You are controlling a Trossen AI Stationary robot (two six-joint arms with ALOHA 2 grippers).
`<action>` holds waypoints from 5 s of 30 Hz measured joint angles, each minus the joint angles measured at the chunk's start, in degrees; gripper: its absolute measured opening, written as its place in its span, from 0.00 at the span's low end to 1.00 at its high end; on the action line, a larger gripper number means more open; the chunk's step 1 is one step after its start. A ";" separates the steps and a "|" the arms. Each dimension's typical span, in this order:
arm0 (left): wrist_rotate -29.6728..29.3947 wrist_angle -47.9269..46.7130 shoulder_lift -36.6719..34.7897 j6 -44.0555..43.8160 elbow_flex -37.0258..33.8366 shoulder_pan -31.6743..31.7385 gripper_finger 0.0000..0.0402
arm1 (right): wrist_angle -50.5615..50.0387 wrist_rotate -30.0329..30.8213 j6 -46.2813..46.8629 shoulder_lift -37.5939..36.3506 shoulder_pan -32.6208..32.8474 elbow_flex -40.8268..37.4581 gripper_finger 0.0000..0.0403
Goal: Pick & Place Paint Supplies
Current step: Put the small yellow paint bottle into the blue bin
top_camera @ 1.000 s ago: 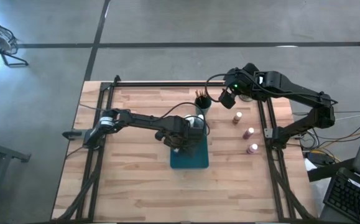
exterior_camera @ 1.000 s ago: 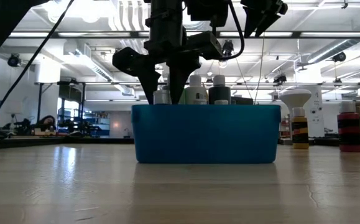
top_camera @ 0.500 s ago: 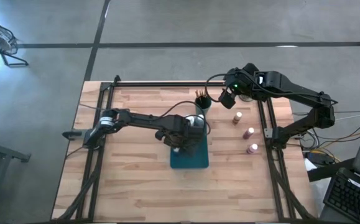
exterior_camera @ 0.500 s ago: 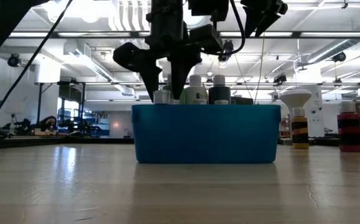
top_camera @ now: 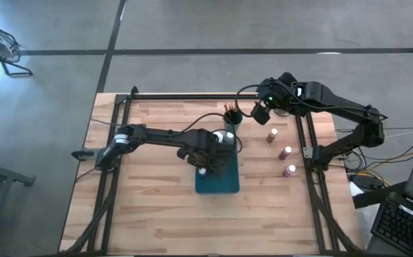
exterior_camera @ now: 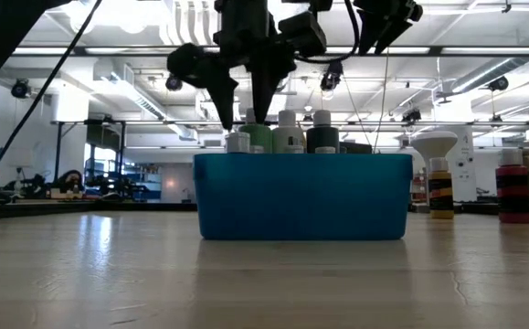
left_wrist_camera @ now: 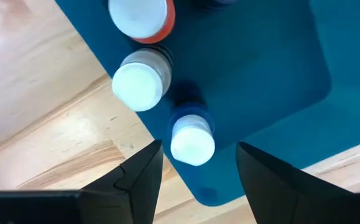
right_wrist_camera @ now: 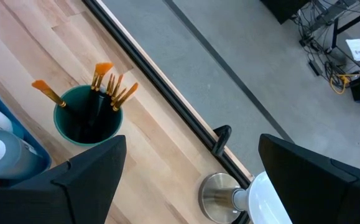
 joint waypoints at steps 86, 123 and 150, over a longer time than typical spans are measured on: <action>-23.29 73.68 -94.42 49.26 -111.47 -9.00 0.00 | 0.01 0.01 0.00 0.00 0.00 0.00 0.90; -23.97 74.21 -96.06 54.46 -113.70 -9.00 0.02 | 0.08 -0.01 0.25 0.00 -0.01 0.00 0.90; -23.96 74.19 -96.06 54.23 -113.77 -8.98 0.02 | 20.78 0.07 -3.41 0.01 -0.04 0.00 0.90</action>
